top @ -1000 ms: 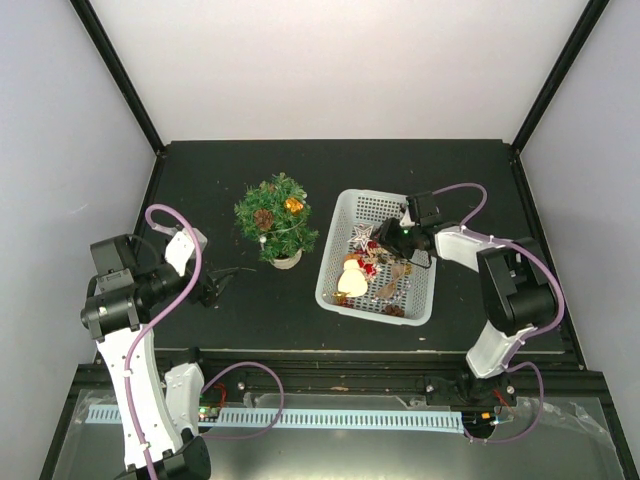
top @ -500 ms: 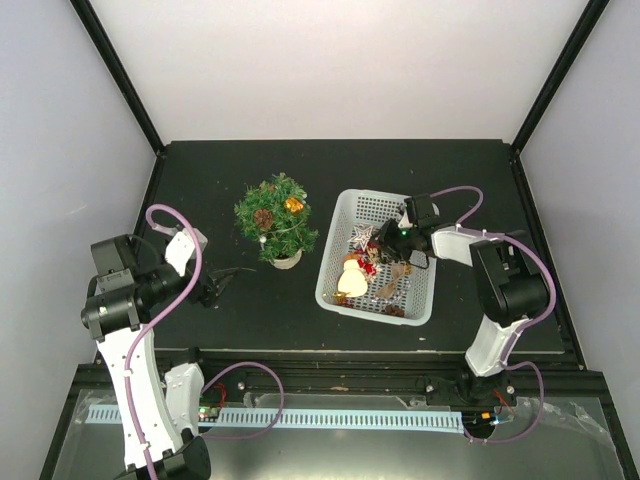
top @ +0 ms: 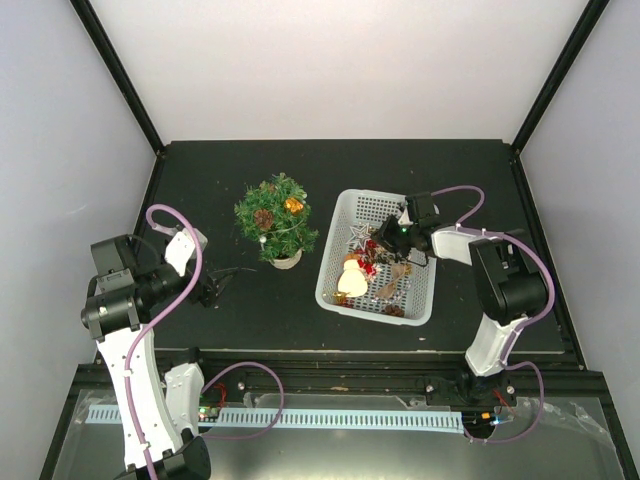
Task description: Decorate the small christmas tree
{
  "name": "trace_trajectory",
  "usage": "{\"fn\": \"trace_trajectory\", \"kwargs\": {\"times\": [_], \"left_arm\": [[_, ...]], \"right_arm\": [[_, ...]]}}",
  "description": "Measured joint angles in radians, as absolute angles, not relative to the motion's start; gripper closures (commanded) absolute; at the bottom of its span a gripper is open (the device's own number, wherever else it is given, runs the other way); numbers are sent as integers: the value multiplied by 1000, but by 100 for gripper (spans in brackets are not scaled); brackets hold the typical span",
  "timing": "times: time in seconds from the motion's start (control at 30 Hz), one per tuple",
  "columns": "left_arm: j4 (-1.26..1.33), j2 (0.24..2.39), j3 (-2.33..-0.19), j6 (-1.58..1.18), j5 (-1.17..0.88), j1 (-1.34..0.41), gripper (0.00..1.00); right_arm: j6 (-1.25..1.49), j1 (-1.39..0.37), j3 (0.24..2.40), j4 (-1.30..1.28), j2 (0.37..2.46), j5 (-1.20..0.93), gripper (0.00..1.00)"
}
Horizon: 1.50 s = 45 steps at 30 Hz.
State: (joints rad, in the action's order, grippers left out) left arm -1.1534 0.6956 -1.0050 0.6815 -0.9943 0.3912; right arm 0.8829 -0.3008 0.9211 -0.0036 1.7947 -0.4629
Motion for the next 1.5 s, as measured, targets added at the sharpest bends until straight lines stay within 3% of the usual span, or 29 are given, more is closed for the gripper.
{"fn": "trace_trajectory", "kwargs": {"times": [0.17, 0.5, 0.87, 1.1, 1.5], "left_arm": [[-1153, 696, -1005, 682, -992, 391, 1], [-1152, 694, -991, 693, -987, 391, 1], [-1152, 694, -983, 703, -987, 391, 1], [-1152, 694, -982, 711, -985, 391, 1], [-1153, 694, -965, 734, -979, 391, 1]], "right_arm": [[892, -301, 921, 10, 1812, -476, 89], [860, -300, 938, -42, 1821, -443, 69], [835, -300, 952, -93, 1818, -417, 66], [836, -300, 940, -74, 1765, -429, 56], [789, -300, 992, -154, 1694, -376, 57]]}}
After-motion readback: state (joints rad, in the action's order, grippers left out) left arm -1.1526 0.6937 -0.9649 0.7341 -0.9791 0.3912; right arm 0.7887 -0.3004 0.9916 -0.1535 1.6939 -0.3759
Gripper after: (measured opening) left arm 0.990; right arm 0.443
